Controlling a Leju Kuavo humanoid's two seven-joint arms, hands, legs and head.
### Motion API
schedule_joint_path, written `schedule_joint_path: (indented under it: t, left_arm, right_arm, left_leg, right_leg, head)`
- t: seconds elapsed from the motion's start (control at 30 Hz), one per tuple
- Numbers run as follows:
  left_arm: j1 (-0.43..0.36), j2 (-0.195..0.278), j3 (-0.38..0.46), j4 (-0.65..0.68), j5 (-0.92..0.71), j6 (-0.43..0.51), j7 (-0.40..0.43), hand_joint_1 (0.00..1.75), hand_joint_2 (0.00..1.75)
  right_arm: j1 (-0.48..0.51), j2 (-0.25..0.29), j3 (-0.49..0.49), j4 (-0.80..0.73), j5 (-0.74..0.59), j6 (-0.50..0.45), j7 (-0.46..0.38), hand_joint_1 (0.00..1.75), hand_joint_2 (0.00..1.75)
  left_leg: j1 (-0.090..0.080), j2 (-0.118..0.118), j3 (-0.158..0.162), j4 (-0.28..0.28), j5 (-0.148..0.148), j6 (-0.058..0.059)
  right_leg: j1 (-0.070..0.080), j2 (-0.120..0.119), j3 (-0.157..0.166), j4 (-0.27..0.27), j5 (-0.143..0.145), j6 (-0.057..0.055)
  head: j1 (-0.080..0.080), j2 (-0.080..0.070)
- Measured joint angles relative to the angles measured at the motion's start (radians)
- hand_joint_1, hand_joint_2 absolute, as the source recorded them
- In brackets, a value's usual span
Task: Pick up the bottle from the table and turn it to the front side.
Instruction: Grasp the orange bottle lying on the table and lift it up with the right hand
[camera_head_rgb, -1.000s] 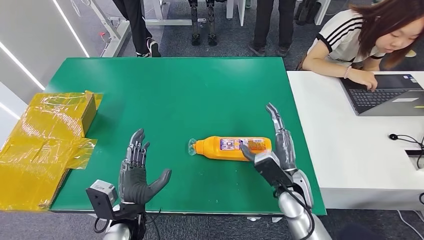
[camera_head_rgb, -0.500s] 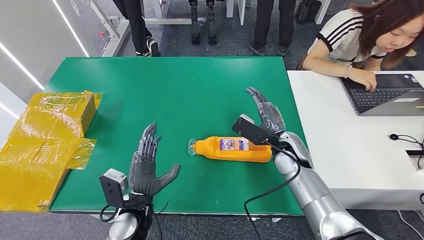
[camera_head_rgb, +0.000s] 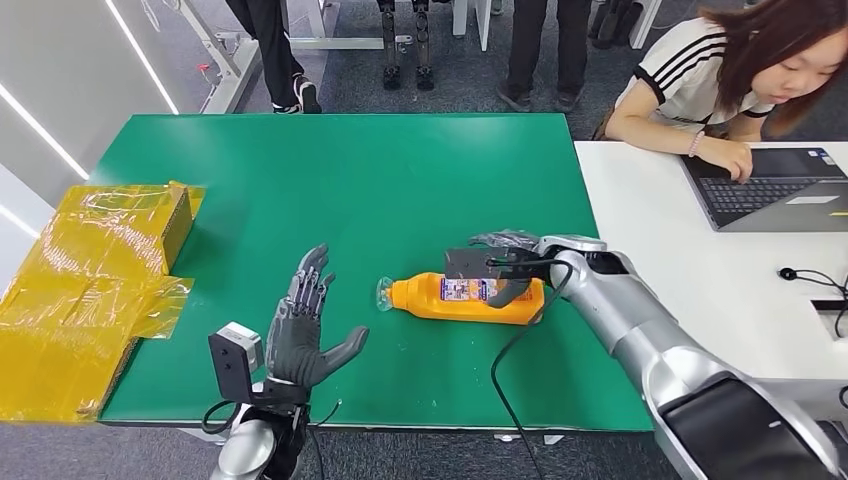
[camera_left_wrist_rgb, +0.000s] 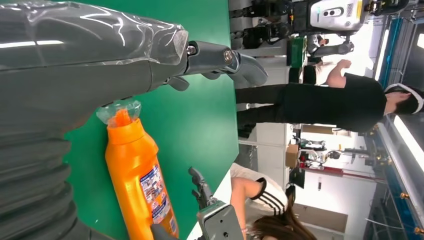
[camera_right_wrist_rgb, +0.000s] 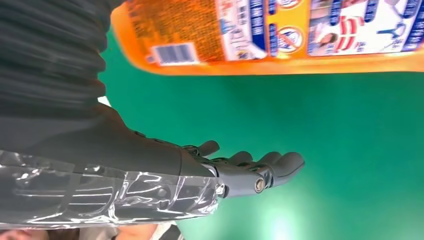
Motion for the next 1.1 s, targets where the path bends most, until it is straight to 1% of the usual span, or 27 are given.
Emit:
schedule_joint_path:
  t: [0.1, 0.2, 0.37, 0.67, 0.73, 0.8, 0.97, 1.1]
  left_arm:
    - [-0.008, 0.0, 0.0, 0.005, 0.012, -0.013, 0.013, 0.0, 1.75]
    - [-0.012, 0.0, 0.0, 0.011, 0.02, -0.024, 0.016, 0.0, 1.75]
    - [-0.015, 0.0, 0.001, 0.02, 0.046, -0.05, 0.029, 0.0, 1.75]
    - [-0.014, -0.002, 0.011, 0.022, 0.081, -0.08, 0.053, 0.0, 1.75]
    - [-0.012, -0.005, 0.016, 0.022, 0.081, -0.085, 0.059, 0.0, 1.75]
    - [-0.01, -0.009, 0.022, 0.022, 0.079, -0.088, 0.061, 0.0, 1.75]
    - [-0.006, -0.017, 0.03, 0.022, 0.073, -0.093, 0.061, 0.0, 1.75]
    - [0.006, -0.018, 0.031, 0.022, 0.07, -0.094, 0.061, 0.0, 1.75]
  right_arm:
    - [-0.051, -0.004, 0.049, 0.044, -0.035, 0.053, 0.005, 0.0, 1.75]
    - [-0.08, -0.012, 0.097, 0.081, -0.058, 0.069, 0.005, 0.0, 1.75]
    - [-0.099, -0.02, 0.166, 0.12, -0.077, 0.075, 0.006, 0.0, 1.75]
    - [-0.135, -0.021, 0.235, 0.15, -0.1, 0.117, 0.016, 0.0, 1.75]
    - [-0.137, -0.02, 0.25, 0.152, -0.116, 0.104, 0.015, 0.0, 1.75]
    - [-0.126, -0.017, 0.264, 0.155, -0.127, 0.068, 0.007, 0.0, 1.75]
    - [-0.068, -0.008, 0.294, 0.163, -0.159, -0.054, -0.033, 0.0, 1.75]
    - [-0.025, -0.008, 0.306, 0.164, -0.168, -0.1, -0.047, 0.0, 1.75]
  left_leg:
    - [0.0, 0.0, 0.0, 0.0, 0.0, 0.0]
    - [0.0, -0.001, 0.0, 0.0, 0.0, 0.0]
    - [0.0, 0.0, 0.0, 0.0, 0.0, 0.0]
    - [0.0, 0.0, 0.0, 0.0, 0.0, 0.0]
    - [0.0, -0.001, 0.0, 0.0, 0.0, 0.0]
    - [0.0, -0.001, 0.0, 0.0, 0.0, 0.0]
    - [0.0, -0.001, 0.0, 0.0, 0.0, 0.0]
    - [0.0, -0.001, 0.0, 0.0, 0.0, 0.0]
  right_leg:
    - [0.0, 0.0, 0.0, 0.0, 0.0, 0.0]
    - [0.0, -0.001, 0.0, 0.0, 0.0, 0.0]
    - [0.0, 0.0, 0.0, 0.0, 0.0, 0.0]
    - [0.0, 0.0, 0.0, 0.0, 0.0, 0.0]
    - [0.0, 0.0, 0.0, 0.0, 0.0, 0.0]
    - [0.0, -0.001, 0.0, 0.0, 0.0, 0.0]
    - [0.0, -0.001, 0.0, 0.0, 0.0, 0.0]
    - [0.0, -0.001, 0.0, 0.0, 0.0, 0.0]
  head:
    - [0.0, 0.0]
    - [0.0, 0.0]
    - [0.0, 0.0]
    - [0.0, 0.0]
    - [0.0, 0.0]
    - [0.0, 0.0]
    - [0.0, 0.0]
    - [0.0, 0.0]
